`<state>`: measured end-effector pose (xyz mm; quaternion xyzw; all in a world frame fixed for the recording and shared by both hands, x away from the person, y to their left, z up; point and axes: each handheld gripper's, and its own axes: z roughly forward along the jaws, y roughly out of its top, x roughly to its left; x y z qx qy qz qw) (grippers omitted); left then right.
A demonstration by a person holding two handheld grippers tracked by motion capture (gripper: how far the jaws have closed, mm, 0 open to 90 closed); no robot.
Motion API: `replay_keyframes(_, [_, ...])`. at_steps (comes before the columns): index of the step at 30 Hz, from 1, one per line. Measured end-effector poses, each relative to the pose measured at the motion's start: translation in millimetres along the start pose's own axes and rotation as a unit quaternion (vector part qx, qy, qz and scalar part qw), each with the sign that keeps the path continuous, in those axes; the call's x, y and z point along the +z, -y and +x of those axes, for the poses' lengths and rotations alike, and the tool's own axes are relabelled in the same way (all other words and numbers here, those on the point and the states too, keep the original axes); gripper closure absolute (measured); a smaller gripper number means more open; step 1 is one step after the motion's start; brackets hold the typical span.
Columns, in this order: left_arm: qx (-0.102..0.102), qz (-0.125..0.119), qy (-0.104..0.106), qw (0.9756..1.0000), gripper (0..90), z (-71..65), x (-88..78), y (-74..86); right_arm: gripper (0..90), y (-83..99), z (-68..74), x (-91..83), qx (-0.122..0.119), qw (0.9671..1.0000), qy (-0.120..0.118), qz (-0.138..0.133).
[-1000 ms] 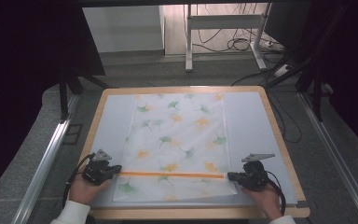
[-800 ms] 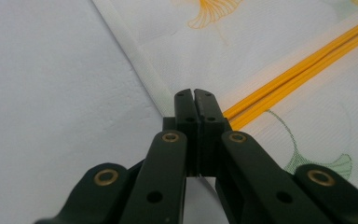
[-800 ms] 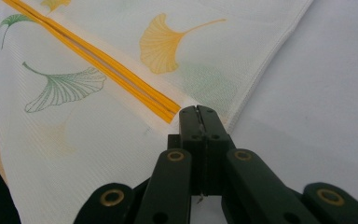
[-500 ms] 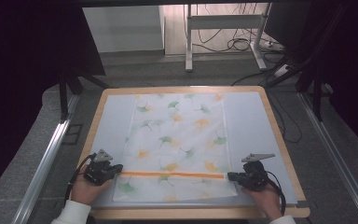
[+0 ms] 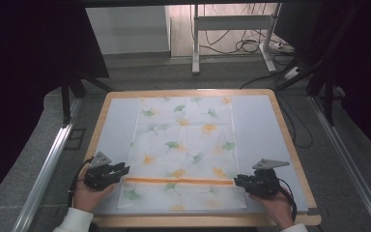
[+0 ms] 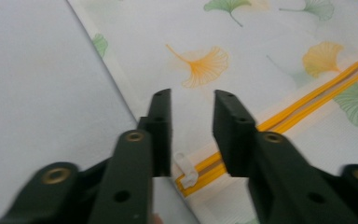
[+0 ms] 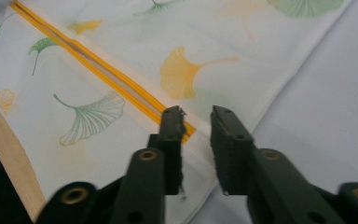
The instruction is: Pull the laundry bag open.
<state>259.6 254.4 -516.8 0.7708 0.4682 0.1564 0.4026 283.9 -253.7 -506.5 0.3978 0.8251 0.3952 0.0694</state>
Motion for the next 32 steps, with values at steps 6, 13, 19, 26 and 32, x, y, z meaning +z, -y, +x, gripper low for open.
replay_keyframes(6, [0.002, -0.018, -0.018, 0.9997, 42.1, -1.9, -0.9, -2.3, 52.4, -1.7, 1.3, -6.7, -0.018, 0.9986, 0.020, -0.046])
replay_keyframes(13, [0.004, -0.023, -0.056, 0.9981, 32.7, 6.9, -2.2, 0.7, 42.0, 4.6, -23.9, -18.7, -0.009, 0.9941, 0.076, -0.076])
replay_keyframes(19, [0.003, -0.022, -0.072, 0.9972, 30.8, 16.2, -2.9, 4.4, 39.5, 9.6, -41.2, -25.5, 0.016, 0.9924, 0.089, -0.083])
replay_keyframes(26, [0.010, -0.018, -0.074, 0.9970, 30.3, 17.3, -0.3, 5.7, 38.7, 9.3, -39.9, -24.7, 0.007, 0.9926, 0.091, -0.081])
replay_keyframes(32, [0.017, -0.016, -0.077, 0.9968, 29.6, 16.7, 0.8, 6.2, 36.8, 8.9, -37.7, -25.9, -0.001, 0.9921, 0.090, -0.087])
